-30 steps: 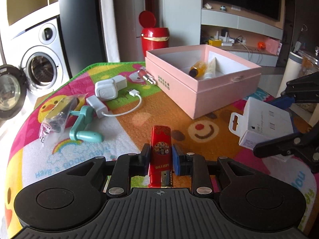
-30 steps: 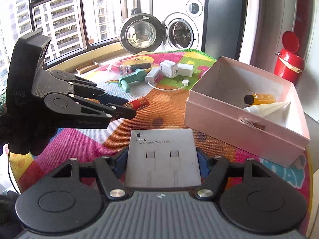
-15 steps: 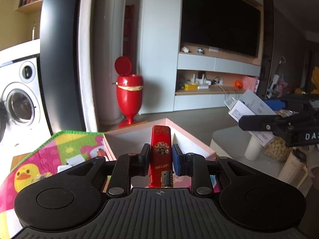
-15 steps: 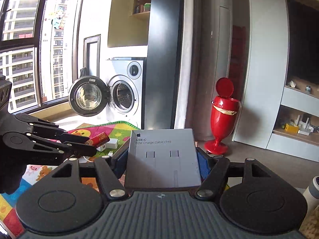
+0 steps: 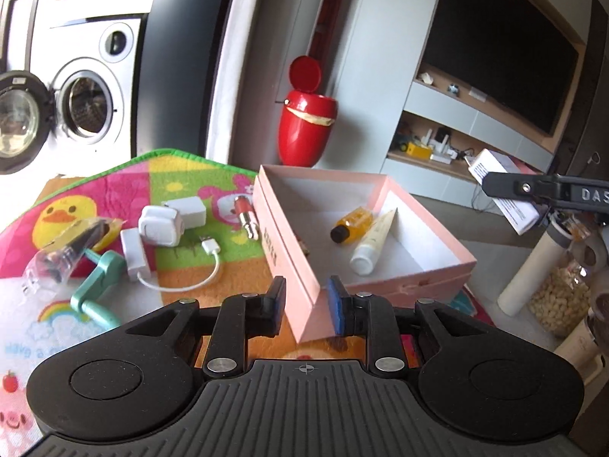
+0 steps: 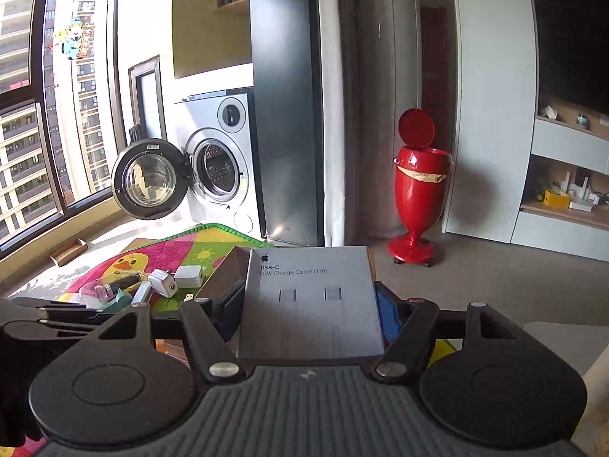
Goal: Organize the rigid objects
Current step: 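Drop the red lighter into the pink box with the left tool while the right tool carries the cable box, then lower the white cable box into the pink box and open the right tool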
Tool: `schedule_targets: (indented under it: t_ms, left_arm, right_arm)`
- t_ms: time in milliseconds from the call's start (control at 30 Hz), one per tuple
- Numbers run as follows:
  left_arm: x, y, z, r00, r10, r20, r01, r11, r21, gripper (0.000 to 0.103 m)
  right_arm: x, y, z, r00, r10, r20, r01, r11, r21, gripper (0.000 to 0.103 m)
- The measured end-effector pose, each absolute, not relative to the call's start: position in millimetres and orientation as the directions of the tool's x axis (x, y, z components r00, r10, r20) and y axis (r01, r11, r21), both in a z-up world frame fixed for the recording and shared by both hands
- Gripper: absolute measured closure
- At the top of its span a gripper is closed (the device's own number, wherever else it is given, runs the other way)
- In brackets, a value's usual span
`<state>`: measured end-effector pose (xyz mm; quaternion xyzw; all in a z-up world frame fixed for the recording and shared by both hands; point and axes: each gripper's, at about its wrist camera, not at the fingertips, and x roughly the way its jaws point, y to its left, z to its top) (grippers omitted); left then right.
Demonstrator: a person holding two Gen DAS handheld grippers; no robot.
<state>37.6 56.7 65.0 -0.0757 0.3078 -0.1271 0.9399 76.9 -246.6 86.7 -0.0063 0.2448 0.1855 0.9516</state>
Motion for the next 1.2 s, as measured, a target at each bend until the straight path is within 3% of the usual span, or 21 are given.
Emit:
schedule_targets:
  t_ms: [167,433,500,767,900,1067,1100,1133,1200]
  left_arm:
    - [0.6,87.6,47.5,0.757,-0.227,-0.613,0.119,0.970,-0.213,0.076]
    - [-17.0,118.0,38.4,0.777,-0.150,-0.612,0.023,0.977,-0.211,0.076]
    - [-17.0,125.1,35.6,0.781,-0.123,-0.613,-0.021,0.975,-0.222,0.076]
    - [-12.6,151.1,29.7,0.802,-0.047,-0.596,-0.130,0.959,-0.251,0.076]
    - [-10.6,161.3,32.4,0.805,-0.032,-0.592,-0.145,0.958,-0.249,0.076]
    - [-9.8,170.9,41.0,0.846,-0.043,-0.531,-0.120,0.956,-0.268,0.076]
    - [-8.6,172.1,40.5,0.859,-0.052,-0.509,-0.107,0.955,-0.277,0.076]
    - [-6.5,173.4,38.8,0.870,-0.057,-0.490,-0.098,0.953,-0.286,0.076]
    - [-0.6,177.7,32.9,0.880,-0.067,-0.470,-0.100,0.941,-0.322,0.076]
  right_arm:
    - [122.4,-219.3,55.5,0.759,0.348,-0.550,-0.336,0.933,0.127,0.034]
    - [141.0,-197.6,9.6,0.710,0.276,-0.648,-0.289,0.953,0.089,0.030]
    - [135.3,-197.0,12.1,0.715,0.266,-0.646,-0.296,0.953,0.065,0.024]
    - [112.8,-173.0,61.4,0.706,0.368,-0.606,-0.390,0.915,0.101,0.024]
    - [121.0,-125.9,68.6,0.612,0.465,-0.640,-0.480,0.861,0.167,0.024]
    - [160.2,-61.0,67.3,0.542,0.465,-0.700,-0.516,0.842,0.159,0.024]
    - [174.3,-46.2,65.7,0.529,0.442,-0.725,-0.515,0.846,0.140,0.029]
    - [184.9,-36.5,64.0,0.522,0.414,-0.745,-0.510,0.852,0.116,0.046]
    - [212.0,-15.8,56.1,0.507,0.307,-0.806,-0.487,0.873,0.026,0.069]
